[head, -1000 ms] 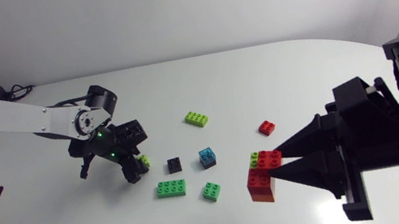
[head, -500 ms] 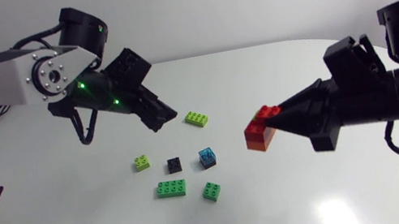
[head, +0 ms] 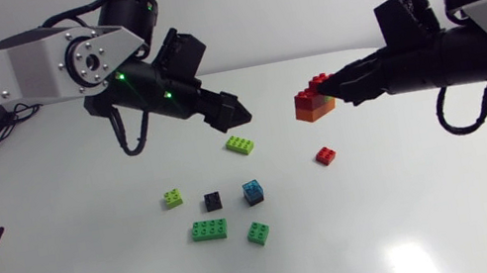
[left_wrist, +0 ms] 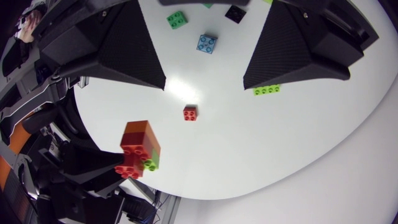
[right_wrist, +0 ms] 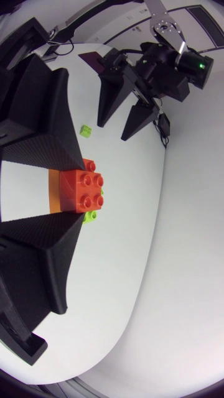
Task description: Separate the duplo bricks
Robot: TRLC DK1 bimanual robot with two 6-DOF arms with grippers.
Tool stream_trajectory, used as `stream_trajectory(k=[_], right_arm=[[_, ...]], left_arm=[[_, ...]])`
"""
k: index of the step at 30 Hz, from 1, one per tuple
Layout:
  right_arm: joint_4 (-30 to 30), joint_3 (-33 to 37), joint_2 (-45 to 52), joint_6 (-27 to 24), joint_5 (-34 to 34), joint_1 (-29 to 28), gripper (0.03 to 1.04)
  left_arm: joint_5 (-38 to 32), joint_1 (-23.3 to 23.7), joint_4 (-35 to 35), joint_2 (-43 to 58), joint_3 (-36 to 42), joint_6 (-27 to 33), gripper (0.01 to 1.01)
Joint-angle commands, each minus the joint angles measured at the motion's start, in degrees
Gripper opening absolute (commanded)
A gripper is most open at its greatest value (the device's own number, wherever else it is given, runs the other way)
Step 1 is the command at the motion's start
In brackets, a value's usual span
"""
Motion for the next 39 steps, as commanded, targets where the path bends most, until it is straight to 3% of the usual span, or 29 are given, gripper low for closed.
stream_trajectory(k=[1, 16, 39], right_arm=[[0.73, 3.29, 2.27, 2.83, 1.43, 0.16, 0.30], [0.21, 9.88, 8.69, 7.40, 4.42, 2.89, 0.30], [-0.67, 11.46, 10.00, 8.63, 5.29, 4.30, 0.30]], left_arm=[[1.24, -1.61, -0.38, 1.32, 2.55, -3.90, 0.872], [2.73, -5.65, 13.16, 2.20, -0.26, -13.22, 0.872], [-2.98, -8.82, 19.84, 6.07, -1.14, -15.86, 0.870]])
